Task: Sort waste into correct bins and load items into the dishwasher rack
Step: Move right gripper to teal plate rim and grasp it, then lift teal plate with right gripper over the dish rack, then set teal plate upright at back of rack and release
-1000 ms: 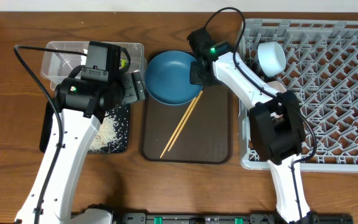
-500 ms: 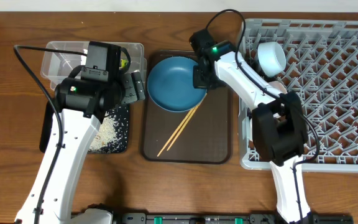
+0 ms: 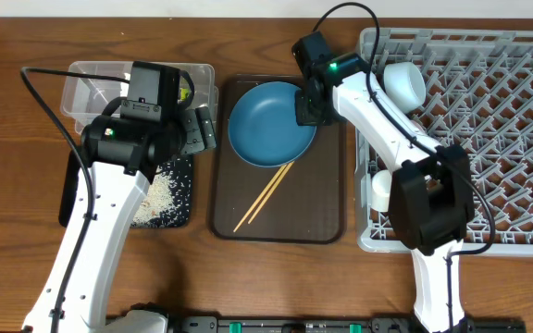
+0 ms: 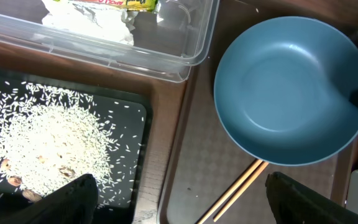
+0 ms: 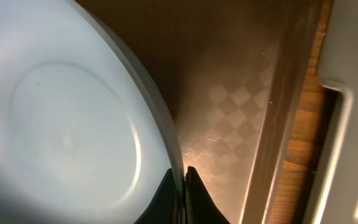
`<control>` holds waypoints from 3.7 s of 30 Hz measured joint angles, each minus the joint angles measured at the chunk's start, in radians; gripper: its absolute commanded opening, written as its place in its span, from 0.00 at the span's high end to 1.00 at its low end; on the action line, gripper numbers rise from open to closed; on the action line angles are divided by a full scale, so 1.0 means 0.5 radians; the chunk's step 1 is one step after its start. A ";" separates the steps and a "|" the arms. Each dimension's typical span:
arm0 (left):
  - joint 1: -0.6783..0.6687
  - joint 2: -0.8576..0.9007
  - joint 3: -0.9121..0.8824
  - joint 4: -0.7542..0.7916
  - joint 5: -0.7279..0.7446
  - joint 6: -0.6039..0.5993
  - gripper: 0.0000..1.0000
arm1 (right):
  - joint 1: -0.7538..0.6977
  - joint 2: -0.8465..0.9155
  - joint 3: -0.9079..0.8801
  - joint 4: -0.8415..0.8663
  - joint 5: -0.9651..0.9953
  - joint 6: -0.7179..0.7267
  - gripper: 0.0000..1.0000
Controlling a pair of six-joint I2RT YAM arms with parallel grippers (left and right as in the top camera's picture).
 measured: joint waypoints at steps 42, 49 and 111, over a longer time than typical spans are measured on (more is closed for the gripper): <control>0.000 0.000 0.000 0.000 0.000 0.000 0.11 | -0.796 -0.886 -0.010 -0.129 0.411 -0.169 0.99; 0.000 0.000 0.000 0.000 0.000 0.000 0.11 | -0.952 -0.886 -0.010 -0.134 0.417 -0.205 0.99; 0.000 0.000 0.000 0.000 0.000 0.000 0.11 | -1.212 -0.379 -0.028 1.388 1.846 -2.718 0.98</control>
